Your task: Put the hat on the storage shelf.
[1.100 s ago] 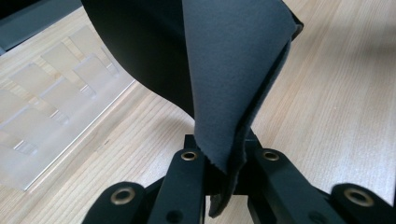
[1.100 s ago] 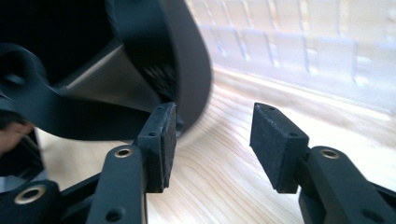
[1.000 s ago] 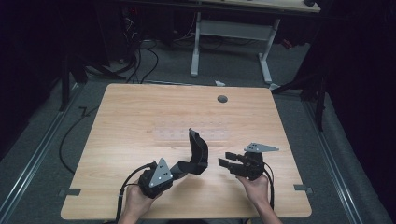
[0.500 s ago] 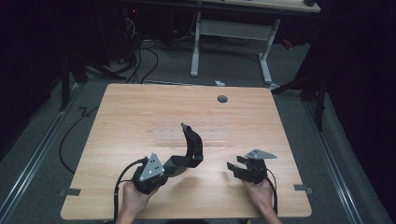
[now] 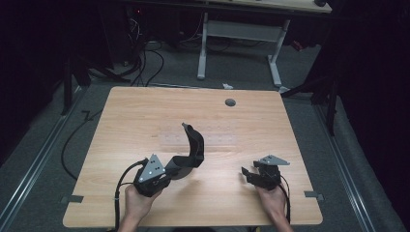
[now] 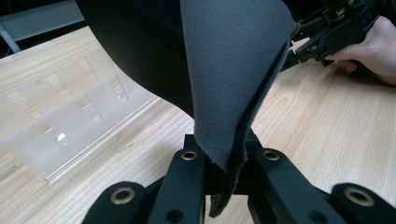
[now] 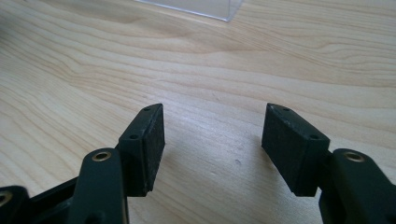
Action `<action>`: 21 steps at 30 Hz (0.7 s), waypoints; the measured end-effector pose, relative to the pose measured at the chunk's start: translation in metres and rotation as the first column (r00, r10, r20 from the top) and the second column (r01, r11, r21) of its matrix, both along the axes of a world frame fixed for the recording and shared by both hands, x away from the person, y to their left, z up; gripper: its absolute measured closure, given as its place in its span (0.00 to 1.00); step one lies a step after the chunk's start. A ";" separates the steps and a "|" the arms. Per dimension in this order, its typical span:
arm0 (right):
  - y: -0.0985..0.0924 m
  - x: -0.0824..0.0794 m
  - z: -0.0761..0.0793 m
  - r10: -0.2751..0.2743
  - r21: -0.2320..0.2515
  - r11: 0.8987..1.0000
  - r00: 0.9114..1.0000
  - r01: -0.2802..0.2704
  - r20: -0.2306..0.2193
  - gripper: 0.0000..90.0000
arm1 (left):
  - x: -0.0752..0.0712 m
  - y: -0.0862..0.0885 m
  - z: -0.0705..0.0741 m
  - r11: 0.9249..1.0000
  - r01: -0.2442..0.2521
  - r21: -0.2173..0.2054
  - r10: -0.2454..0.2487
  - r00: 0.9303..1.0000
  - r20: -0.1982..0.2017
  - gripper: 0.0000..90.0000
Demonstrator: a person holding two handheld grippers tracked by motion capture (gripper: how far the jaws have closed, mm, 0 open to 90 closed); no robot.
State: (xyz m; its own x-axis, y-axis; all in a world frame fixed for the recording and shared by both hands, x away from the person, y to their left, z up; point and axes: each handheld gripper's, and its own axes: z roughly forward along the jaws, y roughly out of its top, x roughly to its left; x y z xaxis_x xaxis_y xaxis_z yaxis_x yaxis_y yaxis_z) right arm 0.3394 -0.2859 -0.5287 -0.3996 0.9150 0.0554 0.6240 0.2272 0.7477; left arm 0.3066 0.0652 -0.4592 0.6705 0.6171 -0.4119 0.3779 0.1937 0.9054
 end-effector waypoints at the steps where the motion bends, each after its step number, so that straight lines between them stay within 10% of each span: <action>1: 0.000 0.000 -0.001 -0.001 -0.009 1.000 1.000 0.001 -0.001 0.43 | 0.001 0.000 0.000 1.000 -0.002 -0.003 0.002 1.000 -0.001 0.96; 21: 0.007 0.001 -0.002 -0.001 -0.081 0.997 1.000 0.001 -0.003 0.40 | 0.018 0.012 0.013 0.997 -0.050 -0.060 0.049 0.999 -0.021 0.96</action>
